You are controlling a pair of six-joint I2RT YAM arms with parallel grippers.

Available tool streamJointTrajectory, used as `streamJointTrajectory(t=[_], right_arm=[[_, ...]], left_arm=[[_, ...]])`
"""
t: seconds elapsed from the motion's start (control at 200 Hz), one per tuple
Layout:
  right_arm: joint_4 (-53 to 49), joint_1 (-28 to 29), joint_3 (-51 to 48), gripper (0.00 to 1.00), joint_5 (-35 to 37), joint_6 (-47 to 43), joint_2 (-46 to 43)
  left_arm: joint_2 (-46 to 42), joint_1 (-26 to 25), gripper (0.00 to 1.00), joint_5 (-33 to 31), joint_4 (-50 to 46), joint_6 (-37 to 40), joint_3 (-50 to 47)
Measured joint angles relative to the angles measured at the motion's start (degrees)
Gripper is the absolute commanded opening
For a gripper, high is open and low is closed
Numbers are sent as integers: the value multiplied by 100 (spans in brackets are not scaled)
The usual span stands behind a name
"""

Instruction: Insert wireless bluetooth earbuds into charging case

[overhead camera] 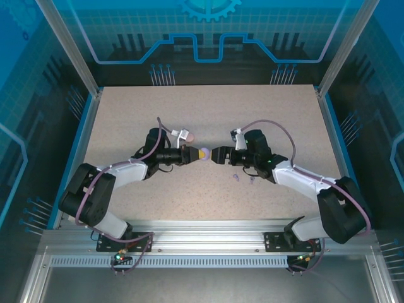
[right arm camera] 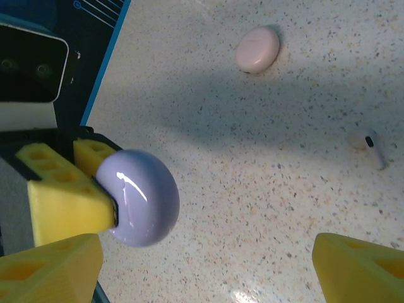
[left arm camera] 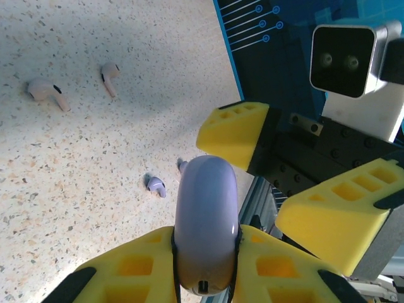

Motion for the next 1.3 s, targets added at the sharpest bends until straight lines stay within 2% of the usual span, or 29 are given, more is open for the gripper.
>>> streamJointTrajectory(t=[0.635, 1.0, 1.11, 1.301], right_arm=[[208, -15, 367, 82, -133, 24, 623], [365, -365, 76, 79, -120, 219, 931], [337, -393, 39, 79, -125, 236, 809], [203, -494, -131, 77, -328, 175, -22]], left_arm=[[2, -33, 0, 35, -4, -9, 37], [0, -50, 0, 17, 0, -11, 125], [0, -50, 0, 15, -2, -11, 129], [0, -50, 0, 20, 17, -13, 129]])
